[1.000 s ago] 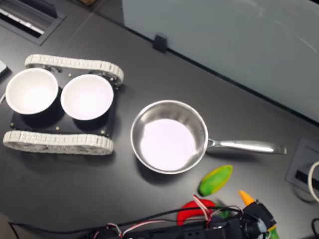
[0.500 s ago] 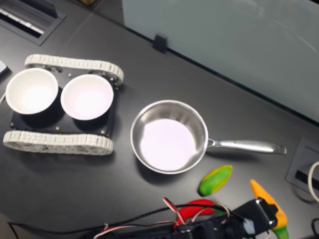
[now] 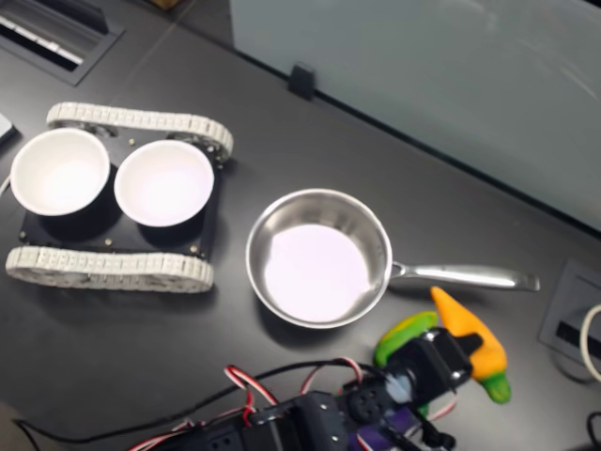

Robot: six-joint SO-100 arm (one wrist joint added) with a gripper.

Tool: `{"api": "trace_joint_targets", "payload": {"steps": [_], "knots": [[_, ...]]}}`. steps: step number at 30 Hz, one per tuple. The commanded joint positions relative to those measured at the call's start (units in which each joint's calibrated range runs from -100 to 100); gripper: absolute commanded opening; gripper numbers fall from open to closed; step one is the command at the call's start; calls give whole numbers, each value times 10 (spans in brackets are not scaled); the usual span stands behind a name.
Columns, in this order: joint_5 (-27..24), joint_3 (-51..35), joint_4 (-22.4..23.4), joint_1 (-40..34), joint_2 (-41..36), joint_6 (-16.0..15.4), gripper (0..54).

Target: Pick up the carrot and place them in the pan

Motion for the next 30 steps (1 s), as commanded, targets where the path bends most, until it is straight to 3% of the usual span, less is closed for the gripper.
{"api": "trace_joint_targets", "payload": {"steps": [1,6,12,30], "knots": [[-12,15,-44,-39,-77,0,0],[-31,84,-64,-86,-135,6,0],[-46,162,-78,-179,-207,37,0],[-58,334,-102,-353,-319,43,0]]}}
